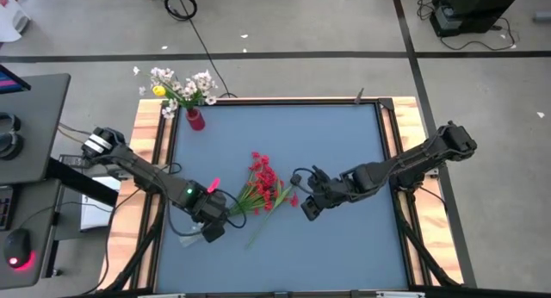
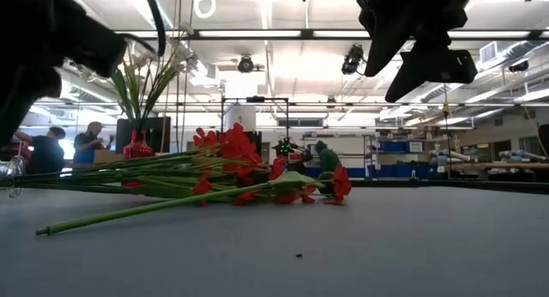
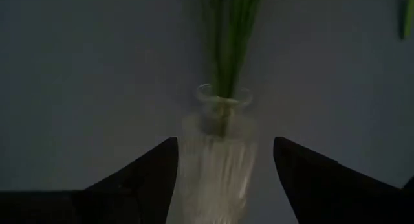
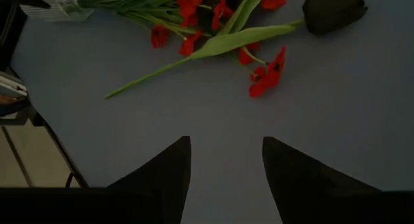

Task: Sort flowers into vase by color
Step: Put the black flower into the transparent vase

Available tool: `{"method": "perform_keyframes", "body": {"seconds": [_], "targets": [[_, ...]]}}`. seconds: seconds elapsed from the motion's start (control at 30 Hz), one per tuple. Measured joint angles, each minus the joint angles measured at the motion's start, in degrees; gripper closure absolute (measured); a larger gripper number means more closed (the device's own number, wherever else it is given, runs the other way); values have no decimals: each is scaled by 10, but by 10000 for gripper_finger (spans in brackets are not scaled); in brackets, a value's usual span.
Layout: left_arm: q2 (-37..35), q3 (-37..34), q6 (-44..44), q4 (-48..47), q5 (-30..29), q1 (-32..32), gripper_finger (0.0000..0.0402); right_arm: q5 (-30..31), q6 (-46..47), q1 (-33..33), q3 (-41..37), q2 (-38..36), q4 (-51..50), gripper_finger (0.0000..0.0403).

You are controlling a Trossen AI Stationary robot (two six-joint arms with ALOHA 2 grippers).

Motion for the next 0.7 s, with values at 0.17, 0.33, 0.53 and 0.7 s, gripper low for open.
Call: {"method": "perform_keyframes", "body": {"seconds": [0.17, 0.33, 0.53, 0.7], "targets": [[19, -19, -27, 48, 26, -19, 143, 1, 0, 7, 0, 0, 0, 203], [44, -20, -25, 52, 35, -32, 143, -1, 0, 9, 0, 0, -1, 203], [82, -17, -15, 83, 52, -34, 143, -6, 0, 9, 0, 0, -1, 203], [101, -16, -8, 88, 49, -34, 163, -9, 7, 14, 0, 0, -4, 203]]}}
